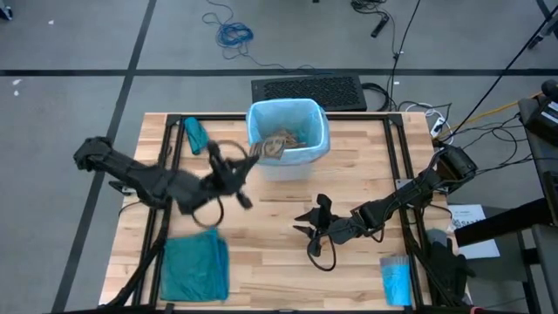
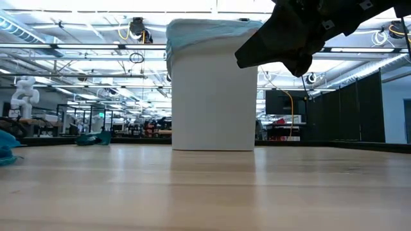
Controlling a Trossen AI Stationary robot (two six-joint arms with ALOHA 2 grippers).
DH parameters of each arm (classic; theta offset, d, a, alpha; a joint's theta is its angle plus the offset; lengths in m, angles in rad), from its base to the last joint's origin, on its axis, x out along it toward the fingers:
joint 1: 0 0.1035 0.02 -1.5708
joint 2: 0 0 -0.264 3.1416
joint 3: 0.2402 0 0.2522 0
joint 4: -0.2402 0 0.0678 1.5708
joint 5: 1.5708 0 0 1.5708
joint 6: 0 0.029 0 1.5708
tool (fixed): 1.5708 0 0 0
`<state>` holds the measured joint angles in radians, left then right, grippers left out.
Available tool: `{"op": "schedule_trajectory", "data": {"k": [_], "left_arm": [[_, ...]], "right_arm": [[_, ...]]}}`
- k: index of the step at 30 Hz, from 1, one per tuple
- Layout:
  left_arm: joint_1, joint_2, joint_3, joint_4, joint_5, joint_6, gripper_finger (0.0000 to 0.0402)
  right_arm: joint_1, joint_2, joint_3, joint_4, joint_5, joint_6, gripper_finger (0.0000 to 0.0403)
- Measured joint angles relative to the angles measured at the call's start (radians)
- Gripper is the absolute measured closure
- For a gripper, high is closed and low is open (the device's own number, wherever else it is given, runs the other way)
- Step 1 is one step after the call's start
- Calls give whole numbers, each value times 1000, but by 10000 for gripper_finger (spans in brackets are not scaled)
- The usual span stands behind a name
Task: Place trash/remove bag and relplace
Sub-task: Put the brown paper napkin into the white trash bin
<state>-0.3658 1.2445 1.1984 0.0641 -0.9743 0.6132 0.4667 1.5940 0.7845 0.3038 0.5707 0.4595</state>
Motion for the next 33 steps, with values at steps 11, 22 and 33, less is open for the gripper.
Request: {"op": "schedule_trajectory", "data": {"k": [11, 22, 33], "left_arm": [[390, -29, 0, -25, 431, -193, 402], [596, 19, 0, -94, 800, -447, 402], [602, 46, 0, -120, 811, -451, 401]], "right_arm": [[0, 0, 0, 11, 0, 0, 305], [0, 0, 0, 16, 0, 16, 305], [13, 0, 0, 15, 0, 23, 305]]}}
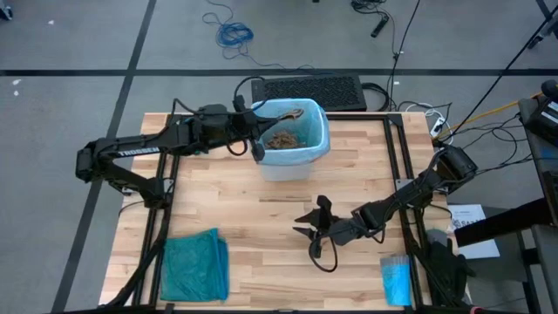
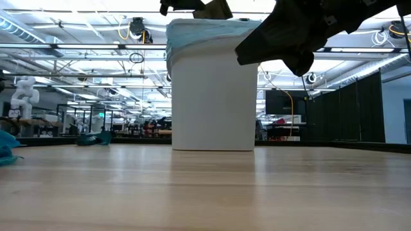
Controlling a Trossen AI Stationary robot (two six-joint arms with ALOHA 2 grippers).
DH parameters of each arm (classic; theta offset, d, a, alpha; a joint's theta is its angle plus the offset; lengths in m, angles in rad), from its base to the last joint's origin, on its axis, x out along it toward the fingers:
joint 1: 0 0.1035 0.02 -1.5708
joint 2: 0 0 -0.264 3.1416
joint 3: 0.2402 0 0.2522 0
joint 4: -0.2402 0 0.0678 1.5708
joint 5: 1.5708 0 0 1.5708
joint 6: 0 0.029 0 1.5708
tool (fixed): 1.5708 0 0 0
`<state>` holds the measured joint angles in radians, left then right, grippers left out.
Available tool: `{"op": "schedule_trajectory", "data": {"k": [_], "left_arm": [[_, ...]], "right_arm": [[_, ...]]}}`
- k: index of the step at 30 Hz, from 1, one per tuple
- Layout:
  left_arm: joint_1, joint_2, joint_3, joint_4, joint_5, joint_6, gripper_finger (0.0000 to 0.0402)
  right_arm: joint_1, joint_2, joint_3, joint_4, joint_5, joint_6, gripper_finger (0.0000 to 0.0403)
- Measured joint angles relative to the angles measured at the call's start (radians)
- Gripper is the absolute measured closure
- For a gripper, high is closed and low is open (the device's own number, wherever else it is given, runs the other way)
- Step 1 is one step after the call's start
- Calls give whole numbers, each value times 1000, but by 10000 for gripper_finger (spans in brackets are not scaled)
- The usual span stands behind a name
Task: Place trash/remove bag and relplace
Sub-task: Put the brown paper napkin into the white trash bin
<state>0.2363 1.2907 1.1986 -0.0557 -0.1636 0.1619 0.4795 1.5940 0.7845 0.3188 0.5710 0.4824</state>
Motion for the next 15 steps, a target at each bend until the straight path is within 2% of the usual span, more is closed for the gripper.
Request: {"op": "schedule_trajectory", "data": {"k": [15], "left_arm": [[0, 0, 0, -95, -7, -27, 401]], "right_arm": [[0, 0, 0, -2, 0, 4, 305]]}}
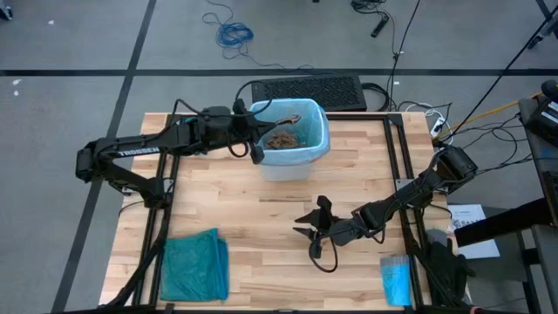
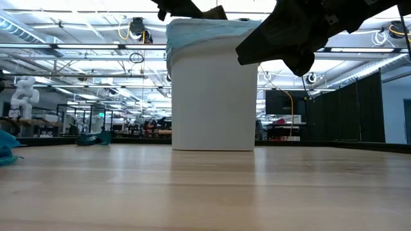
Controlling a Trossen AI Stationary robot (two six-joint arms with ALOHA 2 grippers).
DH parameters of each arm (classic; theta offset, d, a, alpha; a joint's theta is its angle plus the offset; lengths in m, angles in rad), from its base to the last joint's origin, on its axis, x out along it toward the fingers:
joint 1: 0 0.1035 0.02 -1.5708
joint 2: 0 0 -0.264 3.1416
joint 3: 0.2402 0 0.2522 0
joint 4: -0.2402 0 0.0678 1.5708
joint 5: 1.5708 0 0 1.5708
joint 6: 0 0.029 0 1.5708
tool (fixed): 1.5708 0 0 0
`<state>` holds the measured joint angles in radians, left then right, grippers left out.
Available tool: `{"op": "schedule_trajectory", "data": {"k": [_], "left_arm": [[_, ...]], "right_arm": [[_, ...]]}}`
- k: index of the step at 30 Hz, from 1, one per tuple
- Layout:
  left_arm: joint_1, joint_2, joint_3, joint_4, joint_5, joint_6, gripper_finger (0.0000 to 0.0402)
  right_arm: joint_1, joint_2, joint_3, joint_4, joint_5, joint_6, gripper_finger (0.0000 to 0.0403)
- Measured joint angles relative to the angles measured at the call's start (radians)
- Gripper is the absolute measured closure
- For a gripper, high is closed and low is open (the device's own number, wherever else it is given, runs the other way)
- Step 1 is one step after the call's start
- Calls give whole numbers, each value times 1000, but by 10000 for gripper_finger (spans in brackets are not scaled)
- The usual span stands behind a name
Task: Place trash/remove bag and relplace
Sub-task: Put the brown paper napkin into the white trash bin
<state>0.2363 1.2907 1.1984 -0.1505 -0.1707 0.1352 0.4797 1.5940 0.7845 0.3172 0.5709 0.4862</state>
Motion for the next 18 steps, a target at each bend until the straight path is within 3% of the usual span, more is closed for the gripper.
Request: {"op": "schedule_trajectory", "data": {"k": [18], "left_arm": [[-1, 0, -1, -26, -2, -2, 401]], "right_arm": [[0, 0, 0, -7, 0, 0, 305]]}}
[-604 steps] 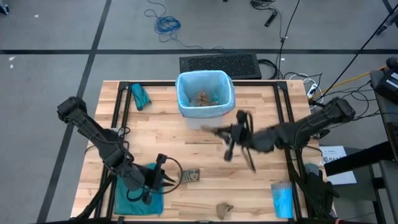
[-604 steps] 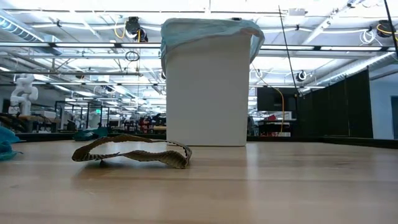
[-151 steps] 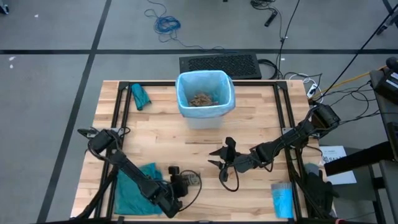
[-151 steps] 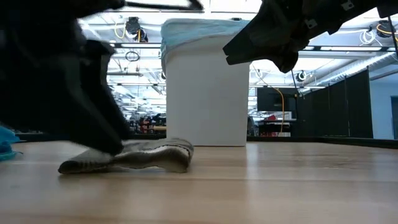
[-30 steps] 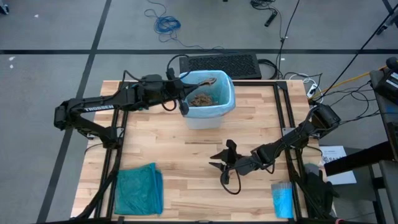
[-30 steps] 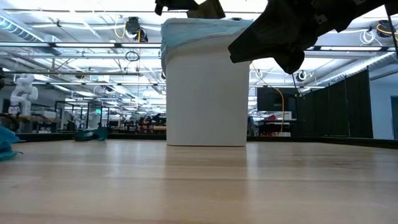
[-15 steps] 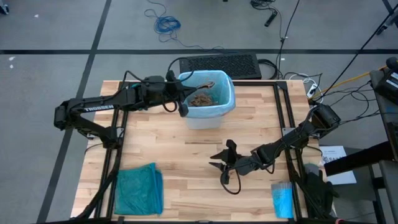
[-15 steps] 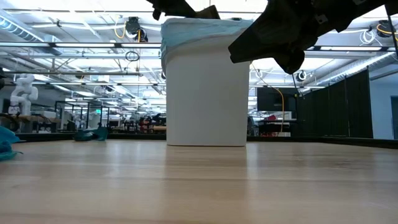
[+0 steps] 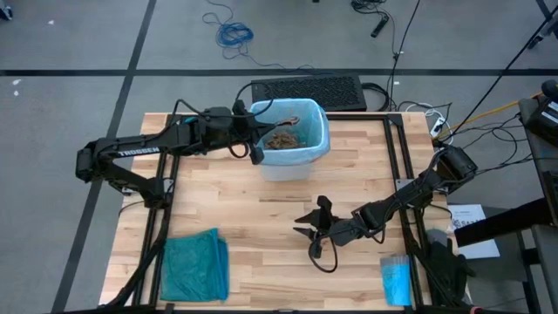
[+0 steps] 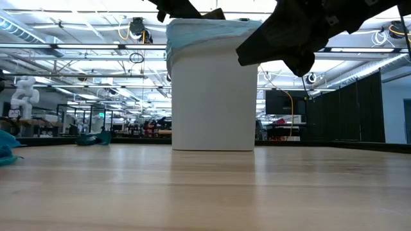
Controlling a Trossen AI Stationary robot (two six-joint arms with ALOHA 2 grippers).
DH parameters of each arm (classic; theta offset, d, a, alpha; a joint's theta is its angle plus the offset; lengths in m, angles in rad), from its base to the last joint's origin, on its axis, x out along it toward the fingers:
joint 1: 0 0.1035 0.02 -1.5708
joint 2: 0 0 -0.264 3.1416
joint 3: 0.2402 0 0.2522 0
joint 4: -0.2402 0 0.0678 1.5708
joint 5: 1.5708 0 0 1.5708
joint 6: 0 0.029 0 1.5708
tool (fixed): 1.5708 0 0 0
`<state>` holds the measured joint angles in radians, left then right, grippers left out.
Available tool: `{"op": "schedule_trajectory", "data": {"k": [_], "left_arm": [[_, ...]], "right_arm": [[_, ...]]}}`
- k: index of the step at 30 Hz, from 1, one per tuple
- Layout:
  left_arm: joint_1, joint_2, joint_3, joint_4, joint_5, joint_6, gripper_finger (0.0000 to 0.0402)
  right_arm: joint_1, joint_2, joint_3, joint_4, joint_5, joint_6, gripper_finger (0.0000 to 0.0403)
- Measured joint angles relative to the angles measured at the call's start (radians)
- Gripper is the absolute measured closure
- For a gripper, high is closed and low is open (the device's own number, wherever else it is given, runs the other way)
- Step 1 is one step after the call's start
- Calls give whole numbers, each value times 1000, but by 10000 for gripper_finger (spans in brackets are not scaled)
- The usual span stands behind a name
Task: Place trash/remove bag and relplace
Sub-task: Put the brown paper napkin into the white trash bin, then remove the blue trash bag from the white trash bin
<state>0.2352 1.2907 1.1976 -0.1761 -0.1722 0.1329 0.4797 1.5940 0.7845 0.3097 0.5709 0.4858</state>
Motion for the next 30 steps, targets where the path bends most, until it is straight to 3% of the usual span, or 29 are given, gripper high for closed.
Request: {"op": "schedule_trajectory", "data": {"k": [6, 18, 25, 30], "left_arm": [[0, 0, 0, 0, 20, 0, 395], [0, 0, 0, 2, 15, -7, 317], [-10, 0, 0, -5, 17, -42, 312], [-99, -3, 0, -131, 60, -114, 313]], "right_arm": [[0, 0, 0, -1, 0, 0, 305], [0, 0, 0, -1, 0, 0, 305], [0, 0, 0, -1, 0, 0, 305], [0, 0, 0, -38, 0, 17, 305]]}}
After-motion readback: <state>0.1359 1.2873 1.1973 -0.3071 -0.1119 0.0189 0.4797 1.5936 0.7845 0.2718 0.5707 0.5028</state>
